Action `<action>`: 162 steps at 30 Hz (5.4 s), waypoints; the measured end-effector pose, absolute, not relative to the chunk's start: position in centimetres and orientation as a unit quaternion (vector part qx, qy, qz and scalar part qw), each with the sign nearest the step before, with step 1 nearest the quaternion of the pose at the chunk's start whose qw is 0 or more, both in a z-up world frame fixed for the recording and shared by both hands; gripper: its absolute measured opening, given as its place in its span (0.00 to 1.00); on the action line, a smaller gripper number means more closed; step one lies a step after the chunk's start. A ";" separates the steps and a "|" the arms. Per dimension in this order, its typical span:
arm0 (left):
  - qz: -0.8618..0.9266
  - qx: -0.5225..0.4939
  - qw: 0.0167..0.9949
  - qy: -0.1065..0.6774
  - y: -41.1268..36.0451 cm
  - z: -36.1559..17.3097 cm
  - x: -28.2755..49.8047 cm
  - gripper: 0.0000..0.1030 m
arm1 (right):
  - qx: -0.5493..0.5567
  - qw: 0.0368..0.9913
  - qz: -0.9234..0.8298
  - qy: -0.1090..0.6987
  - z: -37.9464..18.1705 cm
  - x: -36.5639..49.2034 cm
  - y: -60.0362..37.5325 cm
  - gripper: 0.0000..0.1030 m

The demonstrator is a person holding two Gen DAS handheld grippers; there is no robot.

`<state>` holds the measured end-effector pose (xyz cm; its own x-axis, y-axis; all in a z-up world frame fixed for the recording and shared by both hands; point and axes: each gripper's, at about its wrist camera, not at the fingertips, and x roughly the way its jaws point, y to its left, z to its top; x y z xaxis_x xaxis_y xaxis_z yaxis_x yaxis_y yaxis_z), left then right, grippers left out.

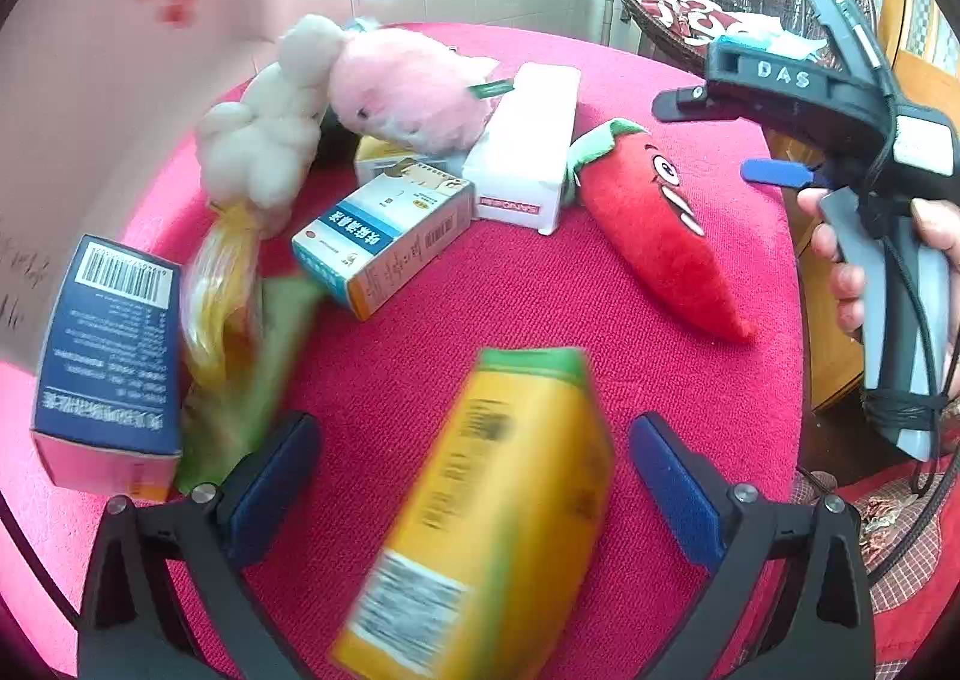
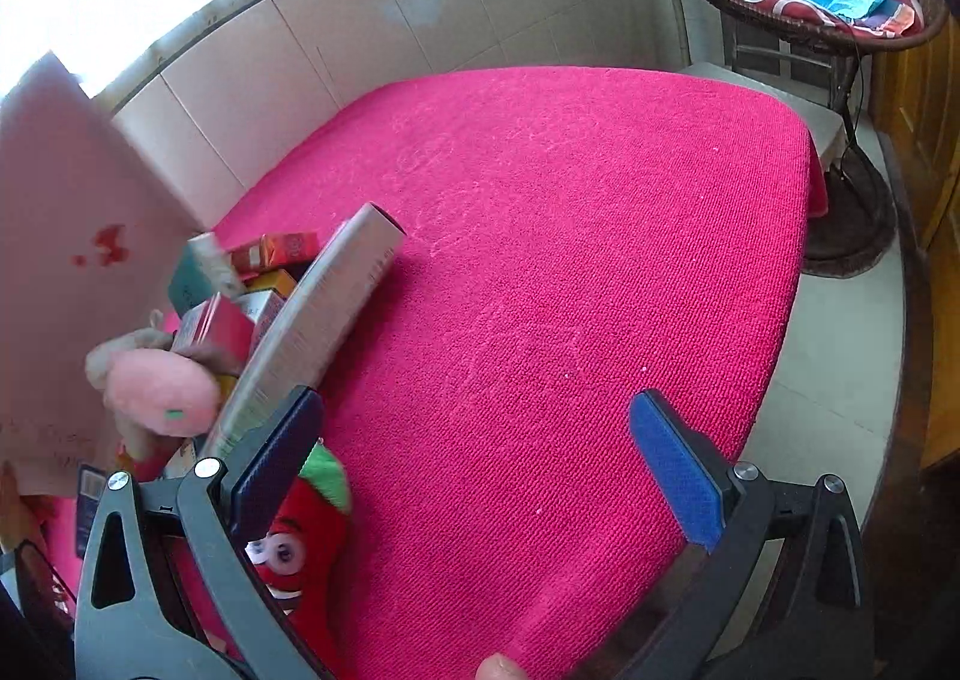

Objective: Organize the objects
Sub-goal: 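Move the left tool toward the yellow tissue pack while the right tool approaches the red chili plush, then close the left tool on the yellow tissue pack while the right tool grasps the red chili plush, then carry the tissue pack with the left tool while the right tool carries the chili plush to the white tray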

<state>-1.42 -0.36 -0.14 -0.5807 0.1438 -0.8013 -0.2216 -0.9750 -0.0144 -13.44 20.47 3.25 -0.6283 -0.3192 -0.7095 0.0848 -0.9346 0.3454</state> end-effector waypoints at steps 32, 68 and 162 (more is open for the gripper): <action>0.886 -0.449 0.105 0.039 -0.7 0.6 -1.3 1.00 | 0.349 0.156 -0.915 -0.133 6.7 -12.1 19.6 1.00; 0.911 -0.401 0.068 0.067 -1.3 4.4 2.3 1.00 | 0.341 0.267 -0.901 -0.001 7.5 -9.0 18.0 1.00; 0.933 -0.257 -0.237 -0.089 -11.2 7.7 7.1 0.47 | 0.242 0.362 -0.896 0.089 11.2 -3.6 7.7 0.35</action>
<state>7.15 -11.22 7.68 -0.7557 -0.3967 -0.5211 0.4881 -0.8717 -0.0442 -3.63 7.70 11.20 -0.6206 -0.6060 -0.4976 0.6921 -0.7216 0.0156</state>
